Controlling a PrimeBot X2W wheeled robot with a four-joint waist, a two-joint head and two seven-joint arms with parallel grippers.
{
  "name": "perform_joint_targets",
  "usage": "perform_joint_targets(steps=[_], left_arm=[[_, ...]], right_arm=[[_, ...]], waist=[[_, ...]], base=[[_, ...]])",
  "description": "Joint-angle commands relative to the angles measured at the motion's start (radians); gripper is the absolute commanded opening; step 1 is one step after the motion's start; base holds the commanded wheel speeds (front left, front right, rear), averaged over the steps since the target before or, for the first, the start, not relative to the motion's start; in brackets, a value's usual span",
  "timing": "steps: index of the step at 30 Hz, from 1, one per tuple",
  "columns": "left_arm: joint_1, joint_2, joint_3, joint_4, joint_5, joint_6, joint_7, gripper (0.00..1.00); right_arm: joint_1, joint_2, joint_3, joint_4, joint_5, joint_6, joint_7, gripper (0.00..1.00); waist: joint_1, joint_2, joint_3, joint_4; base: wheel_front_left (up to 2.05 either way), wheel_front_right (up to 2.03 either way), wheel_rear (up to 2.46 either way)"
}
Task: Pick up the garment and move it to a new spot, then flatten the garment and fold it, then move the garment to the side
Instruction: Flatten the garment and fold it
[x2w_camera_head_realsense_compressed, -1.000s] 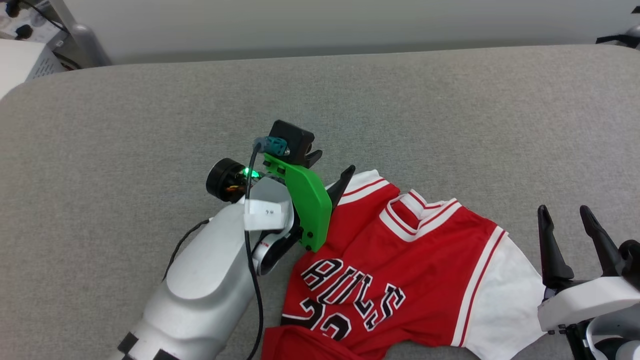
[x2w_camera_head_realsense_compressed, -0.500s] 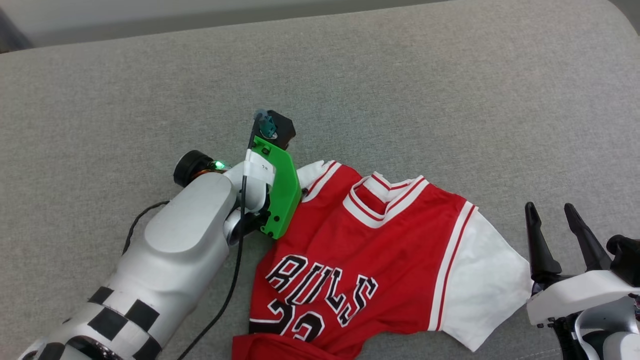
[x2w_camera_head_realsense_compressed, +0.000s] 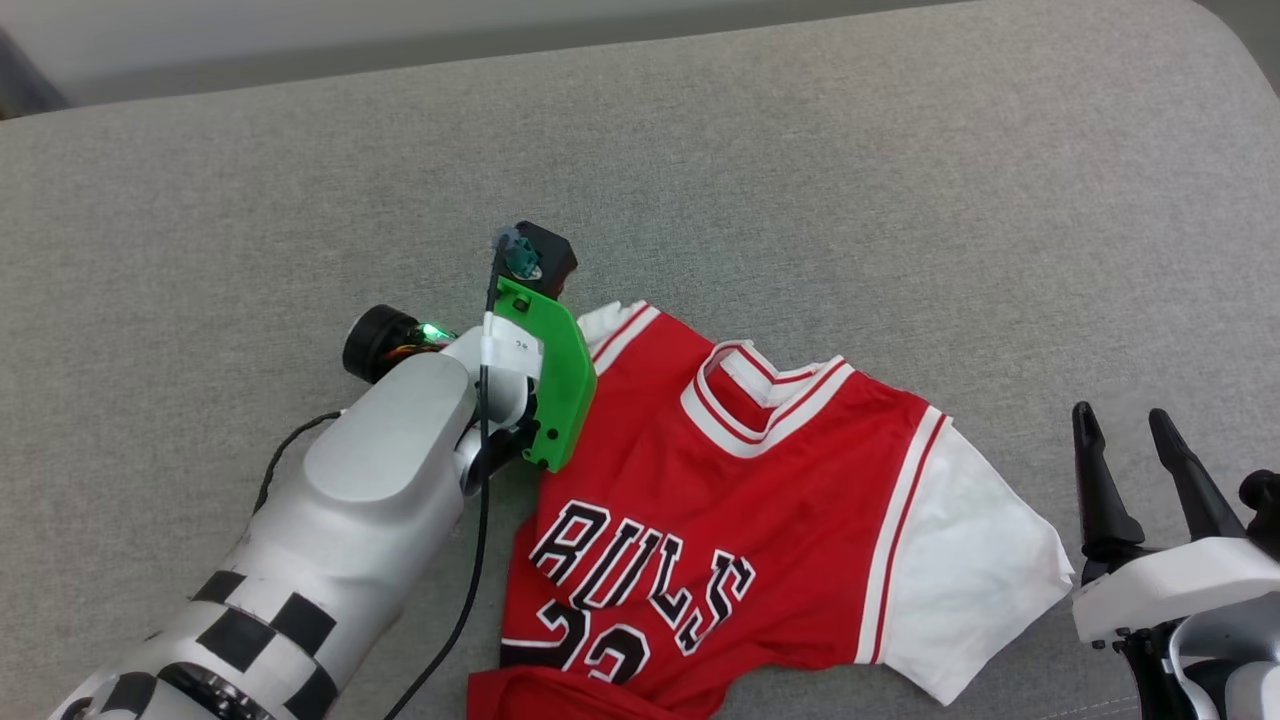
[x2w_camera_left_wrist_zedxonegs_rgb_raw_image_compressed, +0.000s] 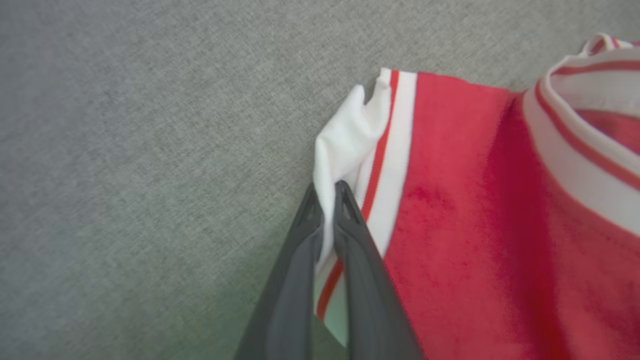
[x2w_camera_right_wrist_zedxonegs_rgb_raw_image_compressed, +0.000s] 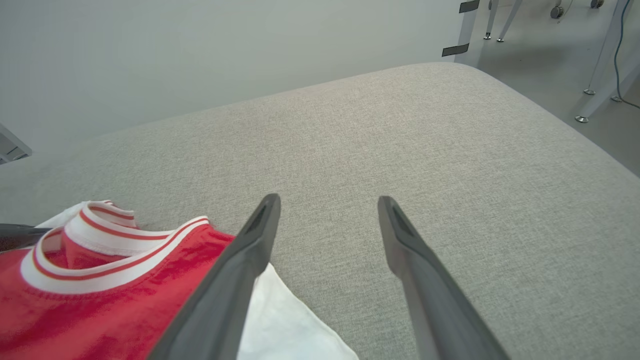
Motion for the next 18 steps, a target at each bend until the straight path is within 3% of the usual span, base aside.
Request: perform_joint_targets(steps=[1, 7, 13, 18], left_arm=[[0.015, 0.020, 0.006, 0.005, 0.026, 0.026, -0.046, 0.00], [0.040, 0.088, 0.044, -0.080, 0.064, 0.119, -0.198, 0.00], [0.172, 0.205, 0.093, -0.253, 0.049, 0.233, -0.220, 0.00], [0.376, 0.327, 0.144, -0.433, 0.015, 0.367, -0.205, 0.00]], right_arm=[[-0.003, -0.002, -0.012, 0.003, -0.002, 0.000, -0.001, 1.00], [0.018, -0.002, -0.037, -0.009, -0.019, 0.000, 0.019, 1.00], [0.045, -0.002, -0.057, -0.030, -0.030, 0.000, 0.039, 1.00], [0.066, -0.002, -0.064, -0.047, -0.035, 0.000, 0.051, 1.00]], waist=[[-0.0001, -0.0001, -0.027, 0.025], [-0.0001, -0.0001, -0.089, 0.069], [-0.0001, -0.0001, -0.127, 0.107], [-0.0001, -0.0001, -0.147, 0.129]], base=[[0.00, 0.00, 0.00], [0.00, 0.00, 0.00], [0.00, 0.00, 0.00], [0.00, 0.00, 0.00]])
